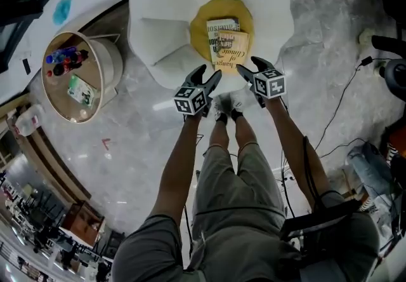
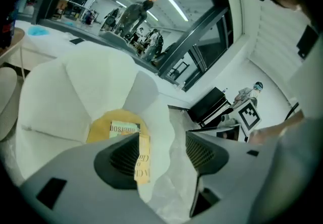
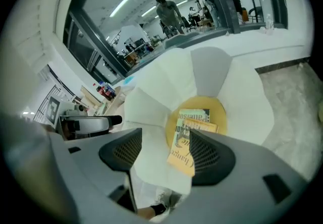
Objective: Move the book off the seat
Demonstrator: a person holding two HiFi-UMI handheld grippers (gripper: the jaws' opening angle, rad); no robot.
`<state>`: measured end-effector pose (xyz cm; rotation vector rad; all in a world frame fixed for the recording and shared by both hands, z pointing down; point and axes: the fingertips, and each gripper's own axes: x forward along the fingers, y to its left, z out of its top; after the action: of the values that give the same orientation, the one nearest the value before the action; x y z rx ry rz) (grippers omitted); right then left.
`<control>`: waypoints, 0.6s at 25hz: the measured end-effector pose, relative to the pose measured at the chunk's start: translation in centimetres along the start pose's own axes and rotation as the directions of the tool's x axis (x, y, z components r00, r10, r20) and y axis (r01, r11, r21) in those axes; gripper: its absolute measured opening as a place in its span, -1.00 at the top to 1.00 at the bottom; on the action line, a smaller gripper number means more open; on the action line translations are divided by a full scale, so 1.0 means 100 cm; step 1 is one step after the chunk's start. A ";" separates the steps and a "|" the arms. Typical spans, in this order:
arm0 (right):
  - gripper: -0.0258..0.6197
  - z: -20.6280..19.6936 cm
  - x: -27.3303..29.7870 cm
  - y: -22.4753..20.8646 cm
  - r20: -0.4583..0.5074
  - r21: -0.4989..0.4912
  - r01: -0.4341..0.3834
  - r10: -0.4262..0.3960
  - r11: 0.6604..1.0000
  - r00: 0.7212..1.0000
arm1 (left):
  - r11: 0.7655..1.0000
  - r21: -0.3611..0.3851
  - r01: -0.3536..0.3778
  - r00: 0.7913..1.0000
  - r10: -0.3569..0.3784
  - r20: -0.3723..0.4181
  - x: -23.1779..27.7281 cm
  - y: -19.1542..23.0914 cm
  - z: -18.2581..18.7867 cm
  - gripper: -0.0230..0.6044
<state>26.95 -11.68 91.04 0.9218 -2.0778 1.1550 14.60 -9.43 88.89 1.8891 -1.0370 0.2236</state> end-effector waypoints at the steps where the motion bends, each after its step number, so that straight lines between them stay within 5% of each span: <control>1: 0.04 -0.012 0.010 -0.009 -0.020 0.011 0.003 -0.003 1.000 1.000 | 1.000 -0.010 0.000 1.000 0.000 -0.018 0.009 0.008 -0.012 -0.02; 15: 0.04 -0.125 0.131 -0.112 -0.193 0.132 0.034 -0.008 0.991 0.981 | 0.996 -0.087 0.011 0.976 -0.030 -0.215 0.124 0.105 -0.117 -0.02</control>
<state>30.02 -8.81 111.85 0.8545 -1.8503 1.3321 17.62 -9.19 108.65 1.7544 -0.8653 0.3596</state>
